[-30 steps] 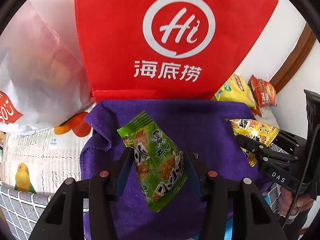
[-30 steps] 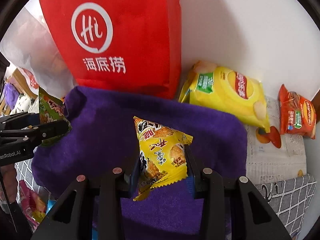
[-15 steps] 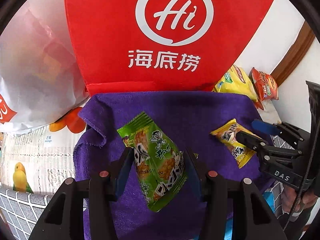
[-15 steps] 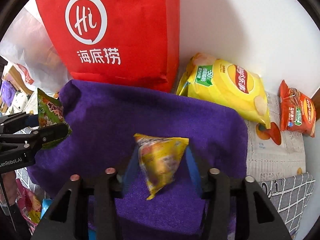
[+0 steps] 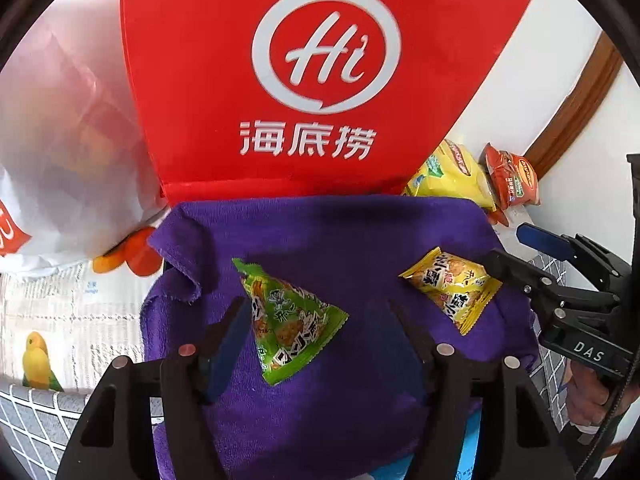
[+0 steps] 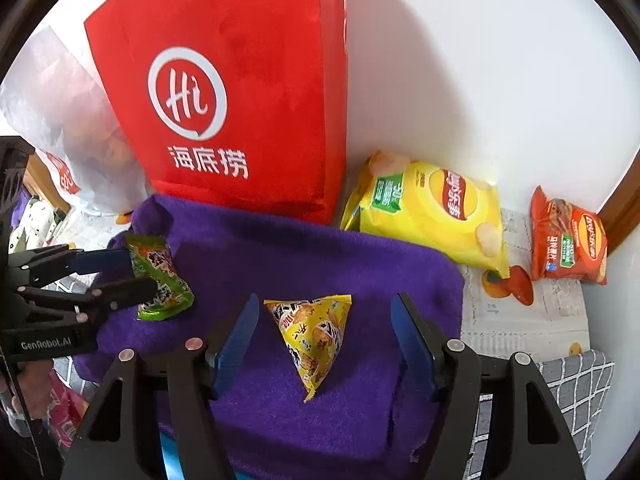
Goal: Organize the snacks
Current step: 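Open both tools to release the snacks onto the purple towel, then move both tools back down toward the remaining snack pile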
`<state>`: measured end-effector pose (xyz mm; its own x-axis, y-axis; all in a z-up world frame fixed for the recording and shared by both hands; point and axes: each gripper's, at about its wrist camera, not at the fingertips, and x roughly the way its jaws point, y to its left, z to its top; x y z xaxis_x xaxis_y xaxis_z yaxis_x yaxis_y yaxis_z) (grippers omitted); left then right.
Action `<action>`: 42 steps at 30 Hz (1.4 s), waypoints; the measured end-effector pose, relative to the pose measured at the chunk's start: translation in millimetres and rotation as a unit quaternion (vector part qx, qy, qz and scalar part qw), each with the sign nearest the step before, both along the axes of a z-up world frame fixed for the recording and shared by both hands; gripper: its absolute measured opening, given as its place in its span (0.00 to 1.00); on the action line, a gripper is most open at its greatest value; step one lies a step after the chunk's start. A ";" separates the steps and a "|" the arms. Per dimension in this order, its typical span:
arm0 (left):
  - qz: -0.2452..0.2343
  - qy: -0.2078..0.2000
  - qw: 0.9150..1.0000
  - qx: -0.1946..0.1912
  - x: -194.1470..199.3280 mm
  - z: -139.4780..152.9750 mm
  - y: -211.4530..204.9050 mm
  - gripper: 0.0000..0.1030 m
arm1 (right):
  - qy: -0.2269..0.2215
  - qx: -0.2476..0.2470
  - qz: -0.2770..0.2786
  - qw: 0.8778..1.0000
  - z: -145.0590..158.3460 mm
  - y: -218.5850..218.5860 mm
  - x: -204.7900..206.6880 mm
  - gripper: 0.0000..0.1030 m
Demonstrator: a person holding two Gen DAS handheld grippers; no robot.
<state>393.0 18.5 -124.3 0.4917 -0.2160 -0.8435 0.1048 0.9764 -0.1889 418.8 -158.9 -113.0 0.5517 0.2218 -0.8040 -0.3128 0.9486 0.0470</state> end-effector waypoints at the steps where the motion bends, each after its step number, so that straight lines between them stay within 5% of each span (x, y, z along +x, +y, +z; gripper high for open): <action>1: 0.001 -0.002 1.000 0.004 -0.8 1.3 0.1 0.65 | -0.005 0.001 -0.002 1.000 3.3 -0.4 -1.1 0.68; 12: -0.012 -0.039 0.999 0.007 -16.2 28.4 -5.5 0.66 | -0.062 -0.014 -0.017 0.998 30.4 6.9 -19.8 0.74; 17: -0.013 -0.054 0.998 0.007 -24.7 44.6 -5.6 0.66 | -0.092 0.025 -0.016 0.995 50.4 9.3 -39.7 0.74; 32: -0.015 -0.062 0.998 -0.002 -44.6 72.9 -5.3 0.66 | -0.062 0.041 -0.075 0.994 58.2 -13.5 -94.9 0.74; 42: -0.017 -0.111 0.994 0.015 -75.8 105.6 -11.1 0.69 | -0.064 0.035 -0.084 0.994 59.3 -25.2 -141.9 0.69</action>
<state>317.3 7.4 -18.7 0.6584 -0.2124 -0.7221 0.1744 0.9763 -0.1281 276.9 -184.2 -53.7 0.6822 0.1707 -0.7109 -0.1579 0.9838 0.0847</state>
